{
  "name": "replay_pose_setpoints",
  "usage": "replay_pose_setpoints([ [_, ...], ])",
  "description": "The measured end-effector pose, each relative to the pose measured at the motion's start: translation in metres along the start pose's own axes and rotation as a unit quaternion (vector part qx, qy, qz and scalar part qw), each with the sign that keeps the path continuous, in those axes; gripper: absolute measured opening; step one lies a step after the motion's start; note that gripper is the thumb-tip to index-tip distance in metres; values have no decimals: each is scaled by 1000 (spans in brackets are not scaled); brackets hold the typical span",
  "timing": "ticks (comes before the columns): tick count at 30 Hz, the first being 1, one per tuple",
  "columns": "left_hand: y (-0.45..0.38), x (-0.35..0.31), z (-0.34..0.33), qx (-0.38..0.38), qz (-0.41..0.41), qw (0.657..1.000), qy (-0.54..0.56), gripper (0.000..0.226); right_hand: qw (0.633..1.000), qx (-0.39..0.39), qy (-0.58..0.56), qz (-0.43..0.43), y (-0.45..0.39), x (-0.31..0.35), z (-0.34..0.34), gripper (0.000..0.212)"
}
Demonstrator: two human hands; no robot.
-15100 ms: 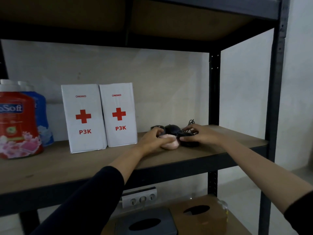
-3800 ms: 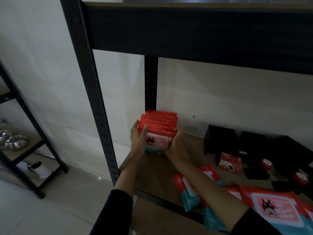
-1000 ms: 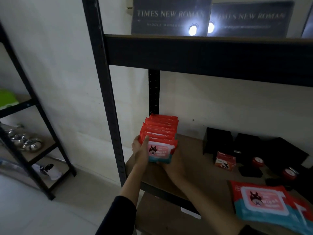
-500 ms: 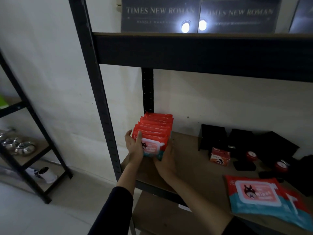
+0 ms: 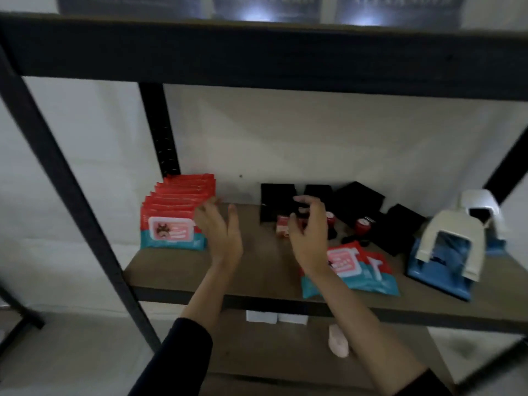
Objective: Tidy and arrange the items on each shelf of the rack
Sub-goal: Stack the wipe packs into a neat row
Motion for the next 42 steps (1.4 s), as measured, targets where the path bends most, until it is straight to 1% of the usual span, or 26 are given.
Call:
replay_pose_setpoints([
  [2,28,-21,-35,127,1,990,65,19,999,-34,30,2,1,-14,37,28],
  [3,45,-26,-56,213,14,974,83,15,998,-48,49,-12,3,-24,56,27],
  [4,63,-32,-74,300,34,950,83,22,996,-63,64,-30,5,-35,73,26],
  [5,80,-34,-88,375,54,923,69,36,992,-82,78,-47,7,-47,90,24],
  [6,96,-35,-100,429,57,900,47,51,988,-99,97,-65,10,-59,106,23],
  [8,117,-32,-115,487,39,872,-36,76,975,-110,153,-117,17,-84,131,25],
  [9,123,-27,-119,497,36,863,-83,85,967,-104,179,-152,21,-96,140,26],
  [10,125,-19,-121,492,41,862,-111,90,957,-93,196,-190,26,-107,146,28],
  [11,124,-22,-119,484,46,867,-110,92,948,-85,207,-226,32,-117,152,29],
  [12,122,-22,-119,480,58,871,-86,89,942,-79,213,-249,38,-124,156,31],
  [14,118,-35,-109,481,95,871,6,76,936,-67,218,-267,46,-134,161,34],
  [16,111,-39,-96,478,134,865,72,74,931,-41,217,-292,50,-142,161,39],
  [17,105,-37,-88,472,143,865,87,75,928,-25,216,-304,52,-146,160,44],
  [20,86,-24,-65,457,151,870,107,72,924,7,221,-312,55,-146,153,66],
  [22,74,-12,-50,446,147,878,90,65,921,3,238,-309,56,-139,149,80],
  [23,69,-8,-43,443,143,882,77,61,926,-9,229,-300,56,-135,146,82],
  [25,60,-3,-29,432,138,889,65,59,947,-34,148,-284,57,-125,140,79],
  [27,51,7,-15,403,143,901,68,65,961,-39,50,-269,59,-111,131,73],
  [29,42,20,3,376,165,910,62,66,967,-7,-4,-256,58,-98,116,58],
  [30,39,27,10,373,175,910,54,61,967,19,-16,-252,58,-93,108,52],
  [32,34,40,24,369,194,908,50,52,967,67,-35,-242,56,-84,91,53],
  [34,29,53,44,336,212,916,57,53,965,119,-52,-230,55,-76,70,59],
  [36,22,64,66,291,224,928,61,60,958,161,-73,-228,54,-67,49,58],
  [38,11,74,91,235,229,943,59,67,952,180,-102,-226,52,-59,31,56],
  [39,4,80,99,214,222,950,55,67,949,189,-114,-223,51,-57,22,54],
  [42,-13,81,116,170,206,964,13,49,942,217,-136,-219,51,-50,-1,49],
])
Point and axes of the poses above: each hand's wrist, its own y-axis away from the middle knuckle, its own z-axis out of the back of the hand, x = y × z, the point moved 7 cm from there along -y, towards the middle knuckle, and after that the axes turned 6 degrees about -z, right-handed, at the moved point
